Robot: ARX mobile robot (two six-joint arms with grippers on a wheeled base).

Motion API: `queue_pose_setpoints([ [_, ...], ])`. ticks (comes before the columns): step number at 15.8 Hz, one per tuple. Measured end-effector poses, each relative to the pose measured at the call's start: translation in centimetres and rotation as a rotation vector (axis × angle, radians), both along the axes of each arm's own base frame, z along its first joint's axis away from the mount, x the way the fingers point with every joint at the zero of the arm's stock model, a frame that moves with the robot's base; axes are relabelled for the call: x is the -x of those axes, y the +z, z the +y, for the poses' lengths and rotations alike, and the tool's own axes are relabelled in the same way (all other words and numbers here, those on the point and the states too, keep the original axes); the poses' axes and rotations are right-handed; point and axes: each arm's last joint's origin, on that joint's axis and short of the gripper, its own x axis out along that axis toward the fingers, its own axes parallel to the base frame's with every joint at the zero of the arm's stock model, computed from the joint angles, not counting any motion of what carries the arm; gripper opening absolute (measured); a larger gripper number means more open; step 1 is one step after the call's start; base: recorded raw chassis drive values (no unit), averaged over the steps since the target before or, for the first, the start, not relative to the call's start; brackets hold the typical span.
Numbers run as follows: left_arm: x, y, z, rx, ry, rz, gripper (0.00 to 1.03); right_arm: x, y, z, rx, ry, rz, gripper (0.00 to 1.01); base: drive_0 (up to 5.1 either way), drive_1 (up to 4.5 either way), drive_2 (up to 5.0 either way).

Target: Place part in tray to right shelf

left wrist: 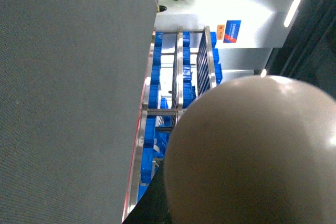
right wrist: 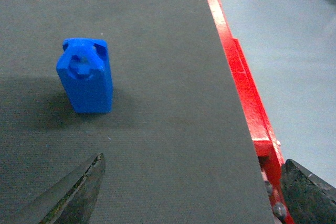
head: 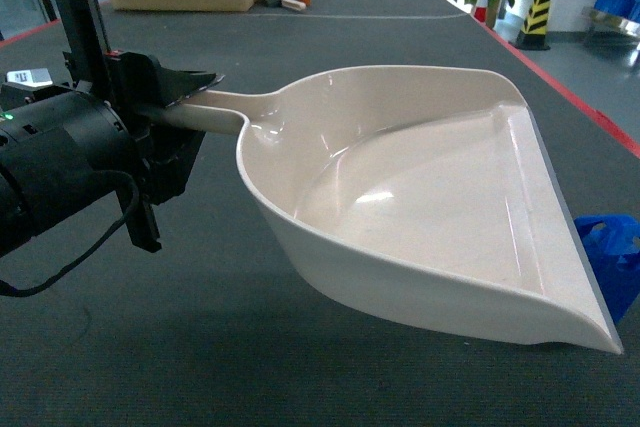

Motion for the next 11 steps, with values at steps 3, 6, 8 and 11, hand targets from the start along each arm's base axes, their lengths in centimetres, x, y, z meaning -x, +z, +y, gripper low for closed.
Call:
queue_pose_setpoints([
  [3,0.0,0.0,0.0,0.0,0.0,-0.001,0.16,-5.4,0.3,0.4,-0.039,0.118,0.058,0.98,0.0,0.0,0.0],
  [6,0.0,0.0,0.0,0.0,0.0,-0.001,0.16,-10.7,-0.5,2.2,-0.032,0.196,0.112,0.98,0.0,0.0,0.0],
  [8,0.0,0.0,0.0,0.0,0.0,-0.001,0.16,-13.5,-1.0,3.5,-0.019,0.214,0.151,0.98,0.0,0.0,0.0],
  [11,0.0,0.0,0.0,0.0,0.0,-0.001,0.16,-16.7,-1.6,4.8,-0.059,0.207,0.212,0.98,0.0,0.0,0.0],
])
